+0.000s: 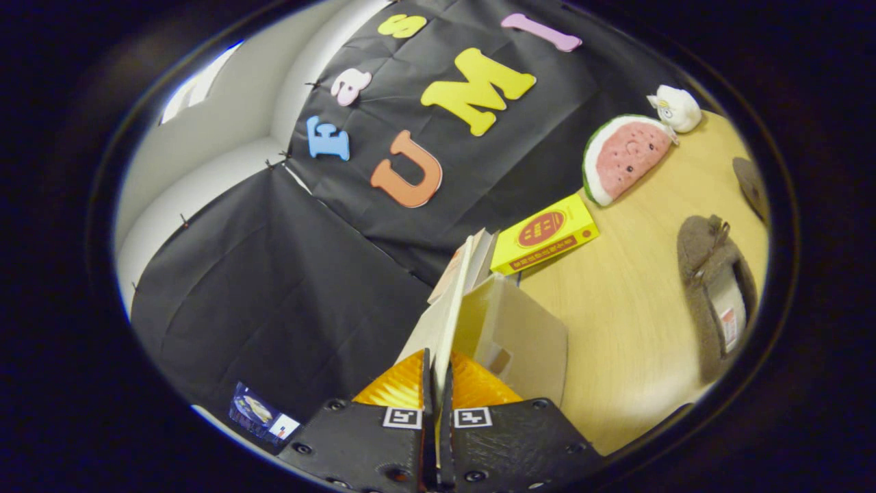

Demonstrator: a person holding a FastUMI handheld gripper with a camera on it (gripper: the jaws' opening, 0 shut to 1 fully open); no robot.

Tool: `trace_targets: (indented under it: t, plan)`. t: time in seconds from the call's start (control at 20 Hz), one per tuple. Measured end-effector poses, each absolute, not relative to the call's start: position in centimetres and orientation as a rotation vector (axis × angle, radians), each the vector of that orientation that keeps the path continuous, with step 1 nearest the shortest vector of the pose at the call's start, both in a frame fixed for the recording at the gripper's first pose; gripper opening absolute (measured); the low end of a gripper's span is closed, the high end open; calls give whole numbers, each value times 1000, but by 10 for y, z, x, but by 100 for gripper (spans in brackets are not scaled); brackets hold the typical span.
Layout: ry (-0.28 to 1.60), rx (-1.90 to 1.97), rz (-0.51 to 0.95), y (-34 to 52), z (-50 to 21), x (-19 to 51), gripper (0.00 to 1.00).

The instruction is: Open the storage box then place both shoes into the box .Put the left shoe in first, then the right shoe, with the right side of both shoes facing outward in a uniform manner.

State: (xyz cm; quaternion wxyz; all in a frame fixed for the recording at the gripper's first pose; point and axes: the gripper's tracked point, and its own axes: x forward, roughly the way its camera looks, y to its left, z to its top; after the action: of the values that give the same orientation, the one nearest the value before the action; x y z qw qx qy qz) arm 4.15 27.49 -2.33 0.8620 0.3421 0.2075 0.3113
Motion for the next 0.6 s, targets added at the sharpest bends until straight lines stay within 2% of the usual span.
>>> trace_targets:
  t: [0.25,0.6]
  plan:
    - [385,591,713,326,46,37,2]
    - [358,390,776,429,93,23,3]
